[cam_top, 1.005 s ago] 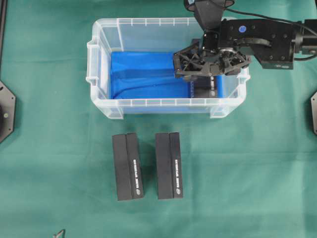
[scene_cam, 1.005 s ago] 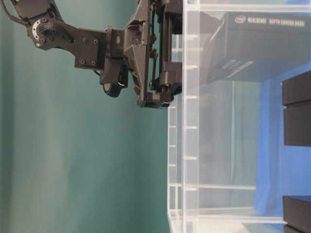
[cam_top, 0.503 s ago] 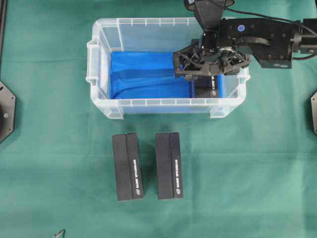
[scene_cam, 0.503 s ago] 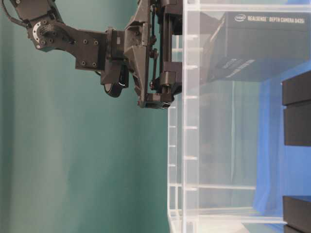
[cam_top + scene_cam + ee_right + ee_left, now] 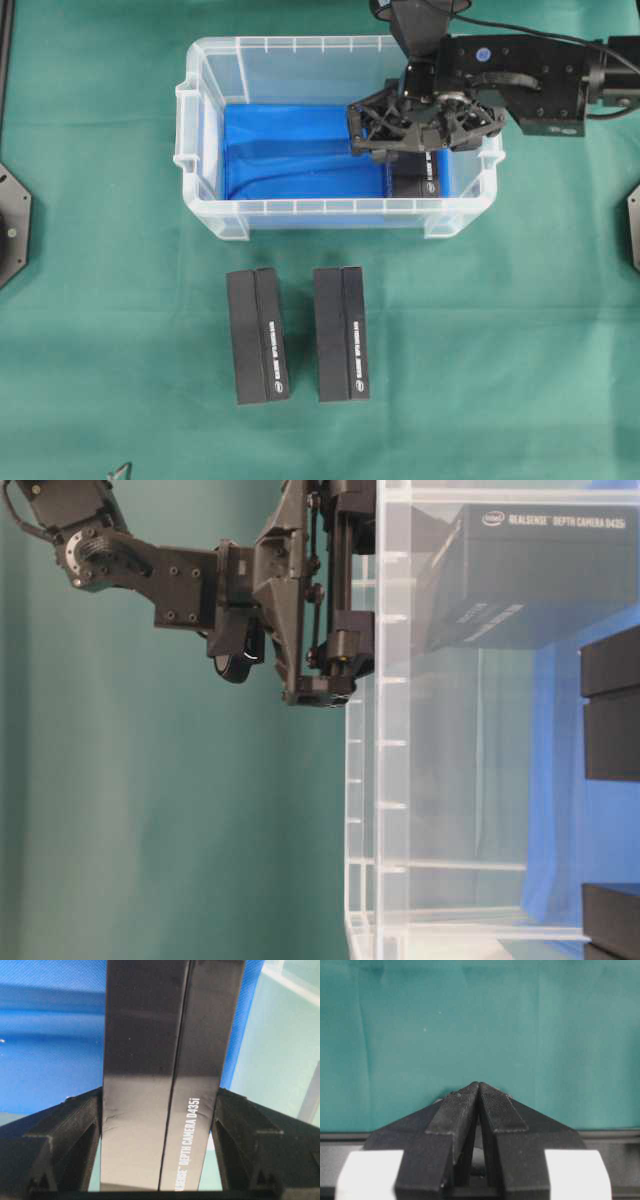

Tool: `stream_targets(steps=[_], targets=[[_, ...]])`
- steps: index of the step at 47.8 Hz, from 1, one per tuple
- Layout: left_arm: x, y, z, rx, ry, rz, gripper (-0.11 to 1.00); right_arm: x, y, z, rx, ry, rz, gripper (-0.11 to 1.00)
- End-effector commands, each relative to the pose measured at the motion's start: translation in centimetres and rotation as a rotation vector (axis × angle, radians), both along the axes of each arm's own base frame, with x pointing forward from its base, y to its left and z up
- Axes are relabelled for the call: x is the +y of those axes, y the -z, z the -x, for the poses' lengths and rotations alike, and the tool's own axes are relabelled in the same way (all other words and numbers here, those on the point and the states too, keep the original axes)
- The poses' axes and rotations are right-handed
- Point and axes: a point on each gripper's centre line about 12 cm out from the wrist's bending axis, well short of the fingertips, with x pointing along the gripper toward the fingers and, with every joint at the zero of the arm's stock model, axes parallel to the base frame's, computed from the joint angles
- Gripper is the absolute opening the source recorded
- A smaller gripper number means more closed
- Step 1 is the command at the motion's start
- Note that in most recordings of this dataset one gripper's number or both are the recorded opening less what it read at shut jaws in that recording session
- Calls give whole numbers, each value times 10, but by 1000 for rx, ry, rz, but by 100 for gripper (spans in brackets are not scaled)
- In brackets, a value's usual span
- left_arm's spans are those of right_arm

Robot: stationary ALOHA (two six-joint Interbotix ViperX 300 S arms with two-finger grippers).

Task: Take the box out of the case with the right arm.
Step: 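Lift the right black box upward out of the foam slot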

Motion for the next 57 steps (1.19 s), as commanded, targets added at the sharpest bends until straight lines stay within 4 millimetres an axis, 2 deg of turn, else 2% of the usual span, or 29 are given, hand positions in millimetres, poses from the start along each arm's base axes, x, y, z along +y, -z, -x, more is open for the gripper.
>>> stream_targets(steps=[1, 43, 50, 57], targets=[[0, -3, -2, -9, 1, -1, 0, 0, -23, -4, -37, -2, 10, 65], [0, -4, 0, -15, 1, 0, 0, 1, -166, 9, -56, 28, 54, 65], [0, -4, 1, -18, 1, 0, 0, 0, -184, 14, -53, 37, 70, 65], [0, -5, 1, -22, 0, -1, 0, 0, -193, 16, -54, 42, 75, 65]])
